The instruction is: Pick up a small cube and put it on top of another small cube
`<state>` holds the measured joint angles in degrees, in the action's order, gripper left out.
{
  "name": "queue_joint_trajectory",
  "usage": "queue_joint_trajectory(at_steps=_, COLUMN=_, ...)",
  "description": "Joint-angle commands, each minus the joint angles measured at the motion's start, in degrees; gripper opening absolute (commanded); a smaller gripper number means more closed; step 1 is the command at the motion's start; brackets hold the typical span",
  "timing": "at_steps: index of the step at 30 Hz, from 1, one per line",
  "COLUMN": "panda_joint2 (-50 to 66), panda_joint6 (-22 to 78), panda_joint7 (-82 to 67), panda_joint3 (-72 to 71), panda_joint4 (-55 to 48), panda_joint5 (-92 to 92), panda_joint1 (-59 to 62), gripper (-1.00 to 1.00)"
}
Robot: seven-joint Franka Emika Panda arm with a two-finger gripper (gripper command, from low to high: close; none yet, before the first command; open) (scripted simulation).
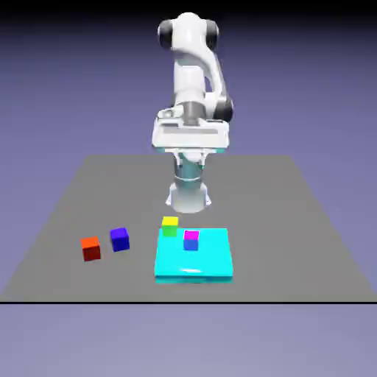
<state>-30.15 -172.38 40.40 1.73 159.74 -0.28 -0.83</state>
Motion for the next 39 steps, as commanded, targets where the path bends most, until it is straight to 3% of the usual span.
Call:
queue_joint_trajectory(at_steps=1, panda_joint2=2.1, panda_joint6=1.4, panda_joint7=-1.7, panda_joint3=1.4, panda_joint4=-1.0, panda_joint5=-0.2, panda_joint1=-0.1, gripper=0.0)
queue_joint_trajectory(at_steps=26, panda_joint2=54.0, panda_joint6=35.1, panda_joint7=-44.4, panda_joint3=37.3, panda_joint4=-27.2, panda_joint5=-6.0, panda_joint1=-3.0, gripper=0.0)
queue_joint_trajectory(at_steps=33, panda_joint2=63.2, panda_joint6=26.1, panda_joint7=-47.0, panda_joint3=32.6, panda_joint4=-26.9, panda_joint5=-2.1, panda_joint1=2.6, gripper=0.0)
queue_joint_trajectory(at_steps=34, panda_joint2=63.2, panda_joint6=26.1, panda_joint7=-47.0, panda_joint3=32.6, panda_joint4=-26.9, panda_joint5=-2.1, panda_joint1=2.6, gripper=-1.0)
queue_joint_trajectory(at_steps=39, panda_joint2=54.9, panda_joint6=34.9, panda_joint7=-44.9, panda_joint3=37.4, panda_joint4=-27.4, panda_joint5=-5.8, panda_joint1=-2.7, gripper=-1.0)
